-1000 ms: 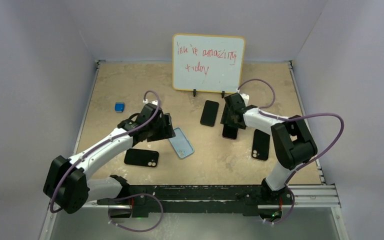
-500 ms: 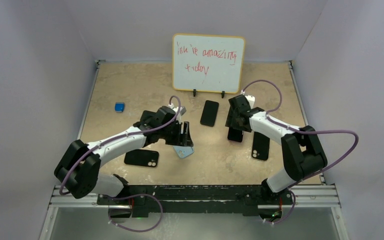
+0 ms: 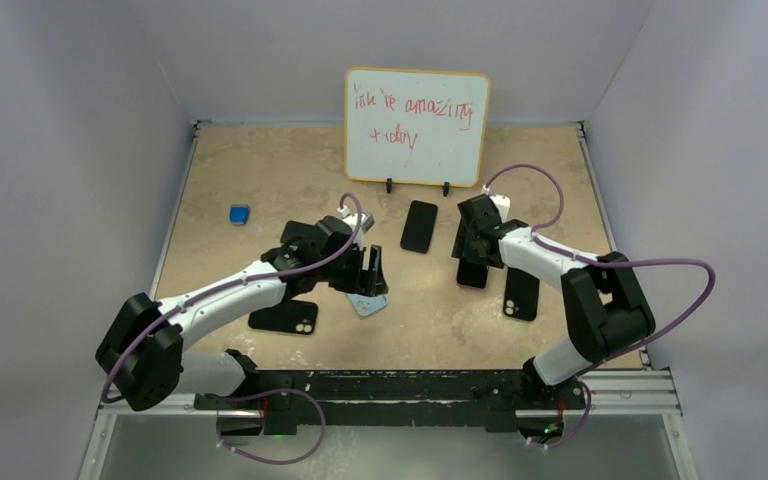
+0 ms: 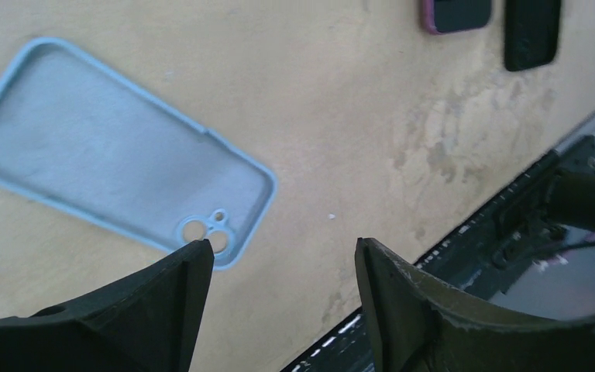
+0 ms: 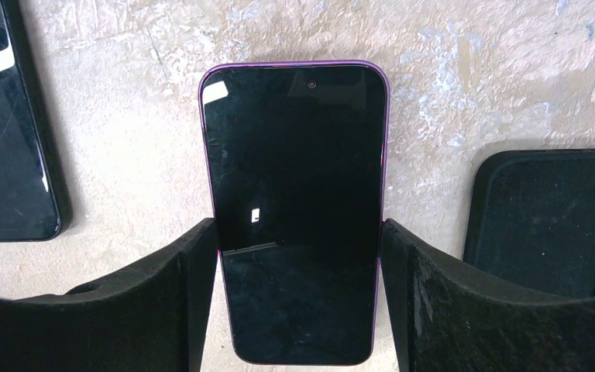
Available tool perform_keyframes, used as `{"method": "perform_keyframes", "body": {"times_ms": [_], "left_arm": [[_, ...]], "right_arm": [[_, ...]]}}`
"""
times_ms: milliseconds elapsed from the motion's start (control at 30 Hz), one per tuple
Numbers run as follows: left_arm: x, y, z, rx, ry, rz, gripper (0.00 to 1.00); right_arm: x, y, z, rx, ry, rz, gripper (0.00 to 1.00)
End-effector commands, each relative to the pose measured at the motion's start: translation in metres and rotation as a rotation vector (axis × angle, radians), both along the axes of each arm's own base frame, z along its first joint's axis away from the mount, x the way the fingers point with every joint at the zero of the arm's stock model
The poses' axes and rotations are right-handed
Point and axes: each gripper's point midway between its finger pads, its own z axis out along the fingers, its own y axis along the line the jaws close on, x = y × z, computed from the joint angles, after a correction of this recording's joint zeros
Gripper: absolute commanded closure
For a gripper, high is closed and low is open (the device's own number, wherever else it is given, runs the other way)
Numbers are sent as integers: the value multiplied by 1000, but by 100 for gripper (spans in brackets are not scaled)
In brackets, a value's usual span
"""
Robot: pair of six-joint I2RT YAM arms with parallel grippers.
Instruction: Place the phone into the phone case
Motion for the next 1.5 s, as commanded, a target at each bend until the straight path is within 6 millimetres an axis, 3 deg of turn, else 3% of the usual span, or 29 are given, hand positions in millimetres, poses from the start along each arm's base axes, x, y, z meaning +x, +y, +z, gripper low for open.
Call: {"method": "perform_keyframes", "body": {"times_ms": [0, 100, 233, 467, 733, 1200, 1333, 1467], "left_arm": [[24, 49, 9, 166, -79, 270, 28], [34, 93, 9, 280, -101, 521, 28], [39, 134, 11, 370, -85, 712, 38], [35, 178, -15, 373, 39, 918, 44], [23, 183, -52, 409, 140, 941, 46], [15, 183, -84, 436, 178, 911, 49], [15, 183, -83, 454, 172, 886, 50], [34, 168, -63, 462, 68, 665, 46]], "right_arm": [[15, 7, 20, 37, -91, 15, 63], [13, 10, 22, 49, -92, 31, 63], [12, 17, 31, 90, -113, 57, 63], [18, 30, 55, 152, -167, 106, 64], [15, 34, 62, 177, -180, 137, 64], [7, 41, 65, 220, -195, 182, 64], [5, 41, 66, 222, -200, 184, 64], [5, 41, 68, 223, -205, 187, 65]]}}
